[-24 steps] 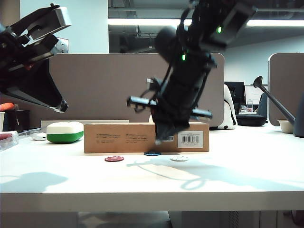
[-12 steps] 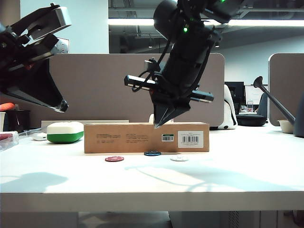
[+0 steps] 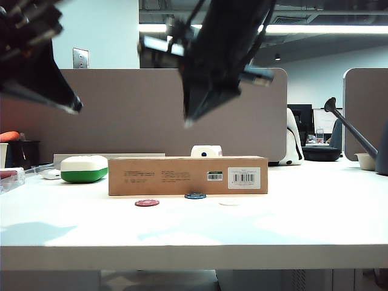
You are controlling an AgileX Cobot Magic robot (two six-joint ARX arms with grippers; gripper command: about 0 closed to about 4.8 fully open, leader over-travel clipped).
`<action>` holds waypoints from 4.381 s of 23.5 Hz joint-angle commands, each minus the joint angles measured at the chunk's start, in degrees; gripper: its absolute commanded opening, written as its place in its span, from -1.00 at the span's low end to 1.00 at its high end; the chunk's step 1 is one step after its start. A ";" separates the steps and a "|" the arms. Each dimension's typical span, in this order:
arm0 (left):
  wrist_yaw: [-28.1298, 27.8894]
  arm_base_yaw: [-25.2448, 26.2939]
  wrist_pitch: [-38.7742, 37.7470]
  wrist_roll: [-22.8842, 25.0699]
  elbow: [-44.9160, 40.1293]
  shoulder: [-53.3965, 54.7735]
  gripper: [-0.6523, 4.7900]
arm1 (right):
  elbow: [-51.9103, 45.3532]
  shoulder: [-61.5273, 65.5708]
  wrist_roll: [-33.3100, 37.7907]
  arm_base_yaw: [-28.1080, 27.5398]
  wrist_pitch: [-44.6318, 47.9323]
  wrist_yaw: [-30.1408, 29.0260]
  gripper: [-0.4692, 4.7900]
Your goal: Push the chip with the highest value in the row forward next to the rectangular box.
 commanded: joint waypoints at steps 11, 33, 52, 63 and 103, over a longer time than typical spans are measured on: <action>0.17 1.92 0.52 0.22 0.31 -10.86 -0.78 | -24.94 -35.52 -0.02 11.50 8.39 16.52 -0.84; 0.61 23.26 0.28 0.22 0.31 -21.92 -0.78 | -31.98 -47.91 8.79 11.87 6.27 34.71 -0.84; -0.87 29.22 -2.40 1.92 -1.11 -35.08 -0.78 | -31.98 -47.65 9.38 11.85 6.36 34.93 -0.84; 2.97 35.52 9.44 -3.02 -24.13 -48.09 -0.78 | -31.98 -47.56 9.38 11.91 6.25 34.93 -0.84; 0.35 34.27 10.97 -1.73 -27.50 -48.09 -0.78 | -31.98 -47.54 9.38 11.91 6.19 34.95 -0.84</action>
